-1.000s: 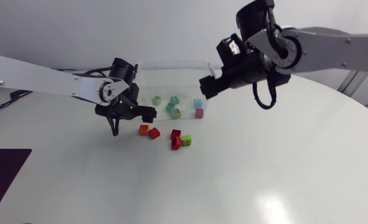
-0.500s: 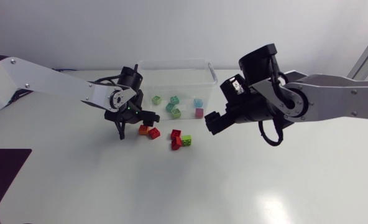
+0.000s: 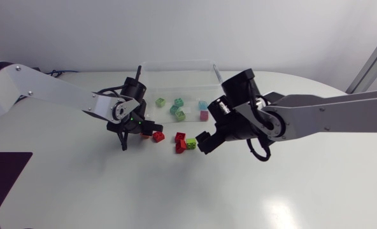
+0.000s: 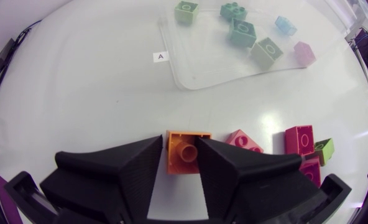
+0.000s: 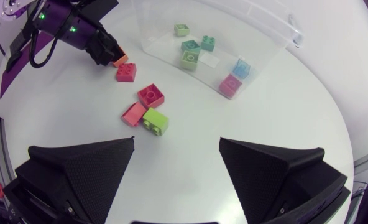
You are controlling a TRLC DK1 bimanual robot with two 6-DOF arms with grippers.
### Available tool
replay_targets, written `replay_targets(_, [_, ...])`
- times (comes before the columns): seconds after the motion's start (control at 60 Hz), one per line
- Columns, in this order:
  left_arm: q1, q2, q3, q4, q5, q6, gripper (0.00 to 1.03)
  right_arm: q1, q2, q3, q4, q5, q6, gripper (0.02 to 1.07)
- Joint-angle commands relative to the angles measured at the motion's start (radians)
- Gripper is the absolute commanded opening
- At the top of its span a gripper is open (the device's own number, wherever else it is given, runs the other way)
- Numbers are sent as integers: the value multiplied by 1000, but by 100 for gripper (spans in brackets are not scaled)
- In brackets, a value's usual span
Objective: Place the duplo bricks in the container
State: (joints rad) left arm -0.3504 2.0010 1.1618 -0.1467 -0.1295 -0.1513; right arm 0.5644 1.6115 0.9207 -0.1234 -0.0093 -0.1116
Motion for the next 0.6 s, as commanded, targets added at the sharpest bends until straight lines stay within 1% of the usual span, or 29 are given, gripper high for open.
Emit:
replay_targets(0.0, [-4,21,-48,-11,-4,-16,32,20,33,-2,19,17,6,101])
replay_targets(0.1, [-5,-27,-80,-5,-4,-16,30,23,53,20,19,19,7,101])
replay_targets(0.2, [-12,-128,-128,-5,-4,-13,30,23,79,47,19,31,15,101])
replay_targets(0.267, [-10,-228,-155,-14,-4,-8,30,25,100,64,19,32,15,101])
replay_targets(0.333, [-10,-357,-157,-56,-4,1,30,31,134,89,19,35,15,101])
replay_targets(0.467, [-12,-522,-85,-133,-2,21,31,49,162,118,19,42,20,101])
replay_targets(0.583, [-27,-562,52,-154,-9,25,33,63,157,121,18,42,29,101])
